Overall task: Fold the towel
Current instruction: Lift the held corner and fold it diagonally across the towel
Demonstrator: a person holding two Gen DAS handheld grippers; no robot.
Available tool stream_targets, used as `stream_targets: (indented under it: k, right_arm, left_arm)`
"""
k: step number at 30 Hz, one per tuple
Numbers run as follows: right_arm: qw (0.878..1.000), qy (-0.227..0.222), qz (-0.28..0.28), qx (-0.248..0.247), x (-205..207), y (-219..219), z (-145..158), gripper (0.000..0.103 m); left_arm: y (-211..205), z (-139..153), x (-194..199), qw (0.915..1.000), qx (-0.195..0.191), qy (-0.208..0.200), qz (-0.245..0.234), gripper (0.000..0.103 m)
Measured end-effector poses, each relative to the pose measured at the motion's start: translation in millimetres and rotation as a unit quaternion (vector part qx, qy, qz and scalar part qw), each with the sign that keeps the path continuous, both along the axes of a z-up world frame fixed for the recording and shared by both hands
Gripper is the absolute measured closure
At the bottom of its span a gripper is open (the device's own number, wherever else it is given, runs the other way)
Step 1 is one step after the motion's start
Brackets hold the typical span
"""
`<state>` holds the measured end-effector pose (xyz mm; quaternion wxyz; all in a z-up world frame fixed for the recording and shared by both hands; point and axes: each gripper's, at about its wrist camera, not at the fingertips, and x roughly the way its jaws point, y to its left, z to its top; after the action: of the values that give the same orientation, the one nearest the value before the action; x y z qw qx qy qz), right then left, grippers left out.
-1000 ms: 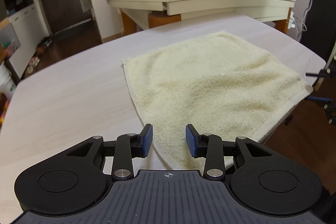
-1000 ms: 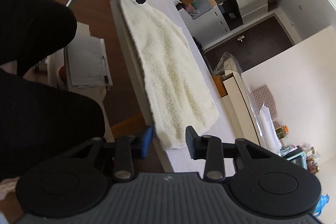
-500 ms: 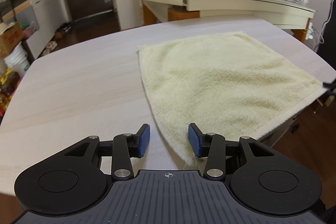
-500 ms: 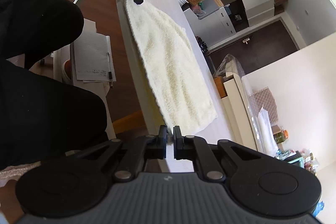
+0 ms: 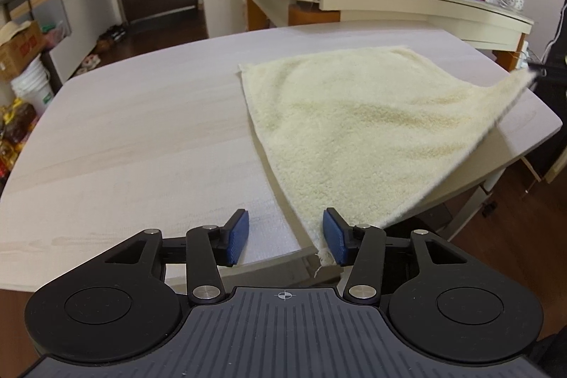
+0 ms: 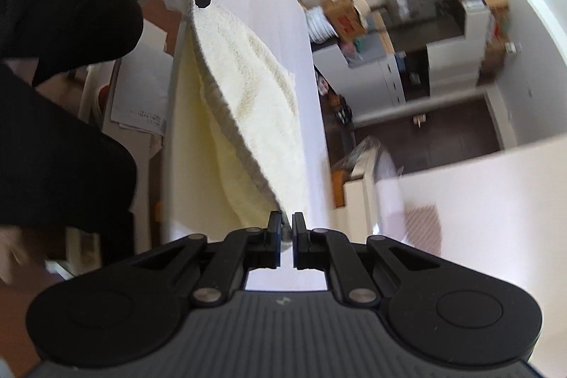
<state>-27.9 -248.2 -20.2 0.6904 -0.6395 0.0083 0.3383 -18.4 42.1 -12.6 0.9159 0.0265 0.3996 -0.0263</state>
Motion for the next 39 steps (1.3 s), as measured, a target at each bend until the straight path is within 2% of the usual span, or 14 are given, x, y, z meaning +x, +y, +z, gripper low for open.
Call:
stream_targets:
  k: [5,15,25,39]
  right_arm:
    - [0.996,-0.028,0.055,-0.058,24.3,14.1,14.9,0.097]
    - [0.980,-0.071,0.146,-0.114,78.4,60.1,24.1,0.097]
    - [0.964,-0.094,0.205,-0.143,116.2,107.9,5.0,0.097]
    - [0.944,-0.090,0.263,-0.176,163.0,182.2,-24.8,0.097]
  left_arm:
    - [-1.6,-1.1,-3.0,0.9999,-0.003,-0.002,0.015,0.051]
    - [-5.9,-0.1,-8.9,0.9995,0.001,0.005,0.031,0.051]
    - [-6.3,0.2,-12.9,0.9986,-0.005,0.010,0.052,0.051]
    - [-4.6,4.5,-25.5,0.9963,-0.025,0.015,0.080,0.053]
